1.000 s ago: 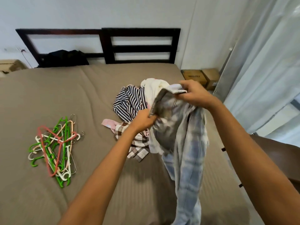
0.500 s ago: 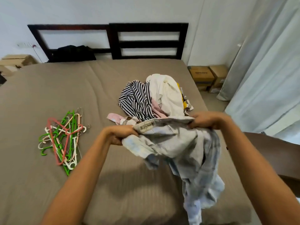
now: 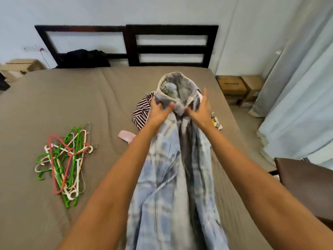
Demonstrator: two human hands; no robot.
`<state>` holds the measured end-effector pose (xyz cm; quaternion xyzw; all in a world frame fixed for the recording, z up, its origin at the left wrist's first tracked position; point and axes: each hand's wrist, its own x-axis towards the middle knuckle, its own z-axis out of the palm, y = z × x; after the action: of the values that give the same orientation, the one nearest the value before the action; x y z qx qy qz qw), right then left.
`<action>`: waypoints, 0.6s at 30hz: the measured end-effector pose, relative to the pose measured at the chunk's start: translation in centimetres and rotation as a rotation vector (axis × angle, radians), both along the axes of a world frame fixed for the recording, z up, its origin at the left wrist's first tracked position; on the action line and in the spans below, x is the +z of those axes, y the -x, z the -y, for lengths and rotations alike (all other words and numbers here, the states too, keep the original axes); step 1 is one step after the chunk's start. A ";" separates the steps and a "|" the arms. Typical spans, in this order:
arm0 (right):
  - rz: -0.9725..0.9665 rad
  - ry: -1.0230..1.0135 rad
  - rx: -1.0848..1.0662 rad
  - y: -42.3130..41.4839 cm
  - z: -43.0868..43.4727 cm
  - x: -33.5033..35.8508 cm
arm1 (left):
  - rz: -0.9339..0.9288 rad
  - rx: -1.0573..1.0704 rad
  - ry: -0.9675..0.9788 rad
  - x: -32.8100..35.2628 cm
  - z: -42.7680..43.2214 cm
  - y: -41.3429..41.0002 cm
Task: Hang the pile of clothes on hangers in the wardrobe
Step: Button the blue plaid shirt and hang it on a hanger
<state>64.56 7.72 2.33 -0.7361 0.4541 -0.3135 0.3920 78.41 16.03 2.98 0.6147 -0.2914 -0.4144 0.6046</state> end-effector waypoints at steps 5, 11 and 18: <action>-0.396 -0.111 0.212 3.9 -3.3 -10.9 | 0.566 -0.255 -0.481 -12.5 -4.6 1.7; -0.770 -0.381 0.293 9.8 -9.7 -22.6 | 0.478 -0.448 -0.751 -24.3 -13.7 7.3; -0.548 -0.459 0.049 13.7 -14.5 -27.1 | 0.622 -0.319 -0.970 -30.2 -18.5 9.9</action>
<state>50.86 22.22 -24.74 -0.6962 0.5833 0.0154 0.4181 68.46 34.58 -27.18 0.8618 -0.3208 -0.3863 0.0715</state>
